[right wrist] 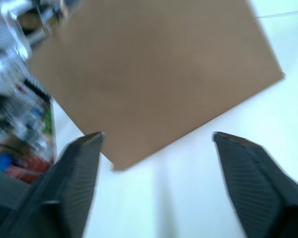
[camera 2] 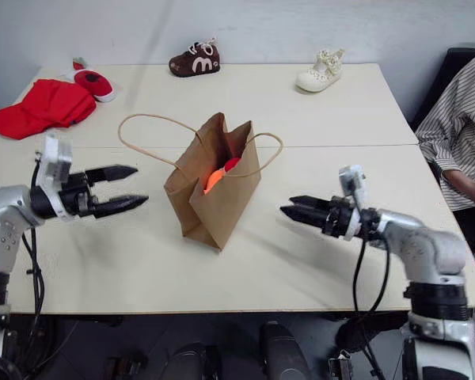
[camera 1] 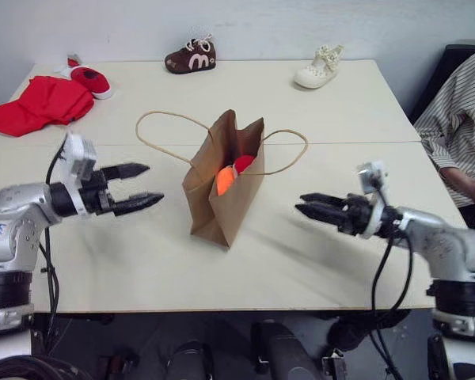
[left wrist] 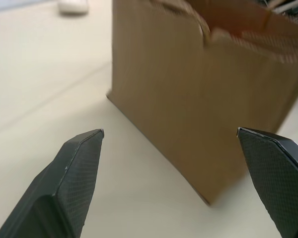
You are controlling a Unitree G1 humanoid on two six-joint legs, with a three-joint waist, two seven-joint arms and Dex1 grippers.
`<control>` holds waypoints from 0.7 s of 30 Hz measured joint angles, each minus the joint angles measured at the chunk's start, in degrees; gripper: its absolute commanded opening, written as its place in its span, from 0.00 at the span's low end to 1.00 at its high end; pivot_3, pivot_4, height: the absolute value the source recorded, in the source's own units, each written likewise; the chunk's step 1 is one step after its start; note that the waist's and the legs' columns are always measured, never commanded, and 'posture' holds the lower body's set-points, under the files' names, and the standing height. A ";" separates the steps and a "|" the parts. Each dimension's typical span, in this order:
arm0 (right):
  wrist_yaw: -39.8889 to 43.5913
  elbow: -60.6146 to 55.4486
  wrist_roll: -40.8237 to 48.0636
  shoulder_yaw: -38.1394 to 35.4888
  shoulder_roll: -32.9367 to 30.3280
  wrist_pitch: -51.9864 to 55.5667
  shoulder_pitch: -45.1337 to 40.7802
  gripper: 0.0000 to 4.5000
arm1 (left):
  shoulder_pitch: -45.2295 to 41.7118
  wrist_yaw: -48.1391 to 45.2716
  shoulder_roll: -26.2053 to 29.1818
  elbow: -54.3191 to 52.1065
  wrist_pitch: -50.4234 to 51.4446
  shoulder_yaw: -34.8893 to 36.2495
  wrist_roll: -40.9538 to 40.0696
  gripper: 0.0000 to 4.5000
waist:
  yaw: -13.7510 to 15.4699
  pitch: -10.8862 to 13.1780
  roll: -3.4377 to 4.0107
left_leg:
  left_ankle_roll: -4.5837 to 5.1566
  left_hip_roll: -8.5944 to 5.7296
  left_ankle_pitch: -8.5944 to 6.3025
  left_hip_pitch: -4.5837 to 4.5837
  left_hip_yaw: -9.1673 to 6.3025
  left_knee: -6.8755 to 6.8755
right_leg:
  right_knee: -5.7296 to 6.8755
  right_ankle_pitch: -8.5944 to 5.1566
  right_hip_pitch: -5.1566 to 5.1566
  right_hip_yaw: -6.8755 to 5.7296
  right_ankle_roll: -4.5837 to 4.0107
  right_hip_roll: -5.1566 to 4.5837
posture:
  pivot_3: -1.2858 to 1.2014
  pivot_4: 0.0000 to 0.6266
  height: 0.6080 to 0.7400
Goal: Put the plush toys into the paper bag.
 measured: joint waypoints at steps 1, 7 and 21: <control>0.59 -1.10 -2.19 2.04 0.90 -3.58 0.69 0.47 | 1.57 0.64 -0.42 -2.24 0.33 0.13 -0.26 1.00 | 0.04 0.00 0.00 | 0.00 0.00 0.00 0.00 -0.01 0.00 | -0.01 0.00 0.00 0.00 0.00 -0.01 | 0.52 0.24 1.00; -0.69 -2.79 -13.92 12.32 7.70 -19.79 1.14 0.01 | 6.32 9.87 -7.57 -19.71 4.32 0.97 -5.31 1.00 | 0.79 -0.02 -0.09 | 0.06 -0.04 -0.04 0.09 -0.02 0.15 | 0.08 0.02 0.13 0.02 0.02 -0.07 | 0.52 0.24 1.00; -8.06 6.83 -25.37 18.90 17.18 -27.55 -5.01 0.00 | 7.57 32.75 -24.89 -26.20 2.94 -8.94 2.40 0.91 | 1.41 -0.04 -0.14 | 0.07 -0.05 -0.03 0.15 0.00 0.21 | 0.14 0.02 0.16 0.04 0.01 -0.05 | 0.52 0.24 1.00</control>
